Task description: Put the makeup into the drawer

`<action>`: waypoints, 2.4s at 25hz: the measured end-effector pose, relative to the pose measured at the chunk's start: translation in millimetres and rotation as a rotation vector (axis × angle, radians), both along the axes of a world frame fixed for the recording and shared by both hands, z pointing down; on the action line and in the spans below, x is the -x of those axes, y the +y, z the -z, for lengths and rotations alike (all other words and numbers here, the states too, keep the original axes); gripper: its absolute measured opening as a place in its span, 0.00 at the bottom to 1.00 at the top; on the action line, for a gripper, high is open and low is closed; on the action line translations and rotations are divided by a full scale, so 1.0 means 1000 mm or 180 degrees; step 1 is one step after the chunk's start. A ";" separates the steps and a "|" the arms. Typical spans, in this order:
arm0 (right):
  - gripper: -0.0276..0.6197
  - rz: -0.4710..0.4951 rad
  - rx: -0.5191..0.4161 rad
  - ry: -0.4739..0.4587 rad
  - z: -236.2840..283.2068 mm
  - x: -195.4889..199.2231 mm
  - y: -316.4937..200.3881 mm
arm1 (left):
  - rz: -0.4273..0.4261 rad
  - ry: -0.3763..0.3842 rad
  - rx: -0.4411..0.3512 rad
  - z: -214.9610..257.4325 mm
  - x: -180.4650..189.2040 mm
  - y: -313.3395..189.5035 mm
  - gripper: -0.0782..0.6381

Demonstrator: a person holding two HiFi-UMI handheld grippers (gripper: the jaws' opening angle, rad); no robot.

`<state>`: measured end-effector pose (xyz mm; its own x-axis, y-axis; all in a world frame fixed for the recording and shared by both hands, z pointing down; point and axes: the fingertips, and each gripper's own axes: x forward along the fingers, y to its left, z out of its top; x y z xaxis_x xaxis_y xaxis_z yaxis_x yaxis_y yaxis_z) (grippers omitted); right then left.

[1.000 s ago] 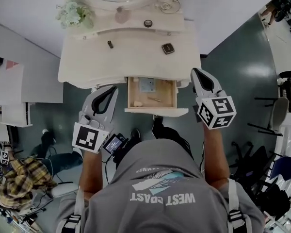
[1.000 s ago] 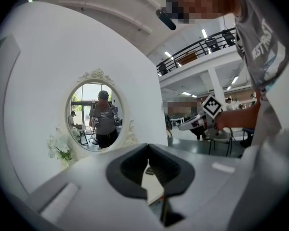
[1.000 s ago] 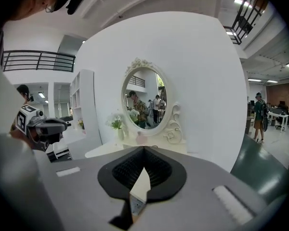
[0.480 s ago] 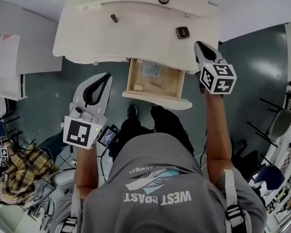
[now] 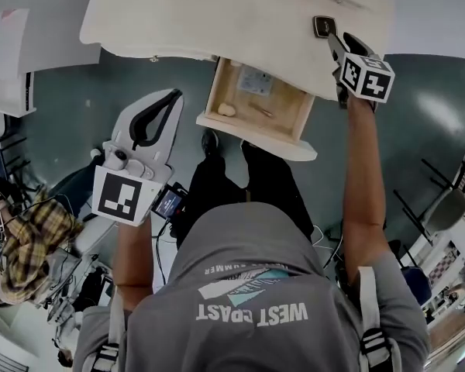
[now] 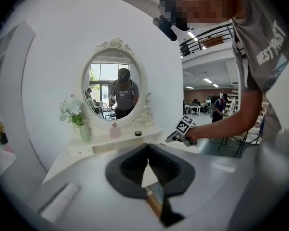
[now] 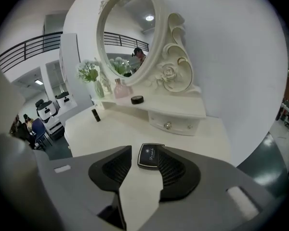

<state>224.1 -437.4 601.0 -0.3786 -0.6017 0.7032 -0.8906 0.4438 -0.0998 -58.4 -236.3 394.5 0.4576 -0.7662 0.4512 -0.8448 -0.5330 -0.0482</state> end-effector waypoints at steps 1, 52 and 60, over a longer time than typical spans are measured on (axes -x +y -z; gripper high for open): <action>0.32 0.0024 0.0055 0.0026 -0.010 0.002 -0.004 | 0.0012 -0.0006 0.0021 -0.003 0.001 0.000 0.11; 0.49 0.0269 0.0605 0.0053 -0.027 0.073 0.141 | 0.0161 0.0225 -0.0139 -0.019 0.056 0.048 0.11; 0.49 0.0554 0.0863 0.0086 -0.049 0.117 0.212 | 0.0213 0.0279 -0.0179 -0.015 0.074 0.062 0.11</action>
